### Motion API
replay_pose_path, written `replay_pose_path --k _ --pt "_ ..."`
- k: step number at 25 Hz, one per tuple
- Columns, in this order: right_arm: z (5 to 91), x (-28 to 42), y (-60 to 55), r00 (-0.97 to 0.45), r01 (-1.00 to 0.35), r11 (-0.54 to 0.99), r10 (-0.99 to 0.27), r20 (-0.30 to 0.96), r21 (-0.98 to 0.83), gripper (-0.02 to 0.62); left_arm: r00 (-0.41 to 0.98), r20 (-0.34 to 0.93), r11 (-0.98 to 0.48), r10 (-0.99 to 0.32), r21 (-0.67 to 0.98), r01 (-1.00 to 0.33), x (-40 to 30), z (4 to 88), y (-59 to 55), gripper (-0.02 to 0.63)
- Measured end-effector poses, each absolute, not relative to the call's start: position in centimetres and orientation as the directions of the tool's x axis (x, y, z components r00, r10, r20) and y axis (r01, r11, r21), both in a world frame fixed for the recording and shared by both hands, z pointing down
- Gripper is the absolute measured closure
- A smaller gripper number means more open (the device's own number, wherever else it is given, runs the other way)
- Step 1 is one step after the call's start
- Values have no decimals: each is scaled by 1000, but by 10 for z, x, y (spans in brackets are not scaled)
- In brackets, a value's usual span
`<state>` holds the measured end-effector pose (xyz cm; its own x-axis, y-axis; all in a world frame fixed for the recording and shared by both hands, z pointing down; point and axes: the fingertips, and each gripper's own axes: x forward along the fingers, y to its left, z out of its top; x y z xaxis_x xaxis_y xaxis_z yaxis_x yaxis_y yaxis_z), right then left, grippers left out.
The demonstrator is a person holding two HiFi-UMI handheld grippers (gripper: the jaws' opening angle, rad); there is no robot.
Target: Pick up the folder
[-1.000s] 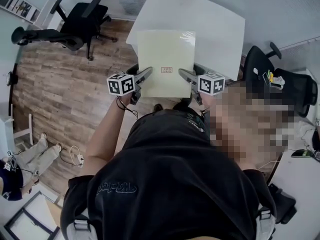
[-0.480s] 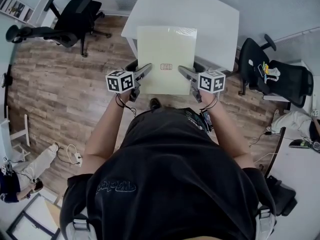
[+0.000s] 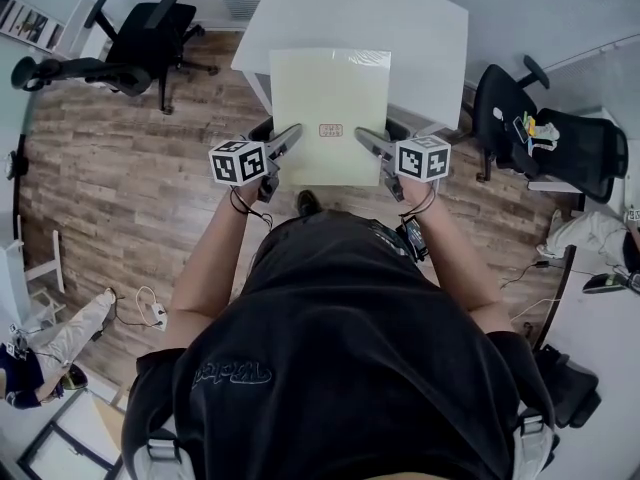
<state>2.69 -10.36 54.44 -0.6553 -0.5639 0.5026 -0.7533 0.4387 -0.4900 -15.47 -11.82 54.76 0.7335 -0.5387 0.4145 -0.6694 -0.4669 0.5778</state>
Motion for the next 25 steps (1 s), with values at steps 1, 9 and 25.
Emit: replay_pose_path --k 1,9,25 --pt "545 33 -100 -657 -752 440 -564 500 -491 258 732 415 -469 -540 574 -671 -149 547 -114 278" --pt "546 76 -58 -667 -742 442 -564 486 -504 258 722 420 -476 -550 552 -684 -106 542 -72 278" --pt "550 123 8 -690 -719 451 -555 465 -529 258 698 443 -468 -562 525 -710 -59 538 -5 278"
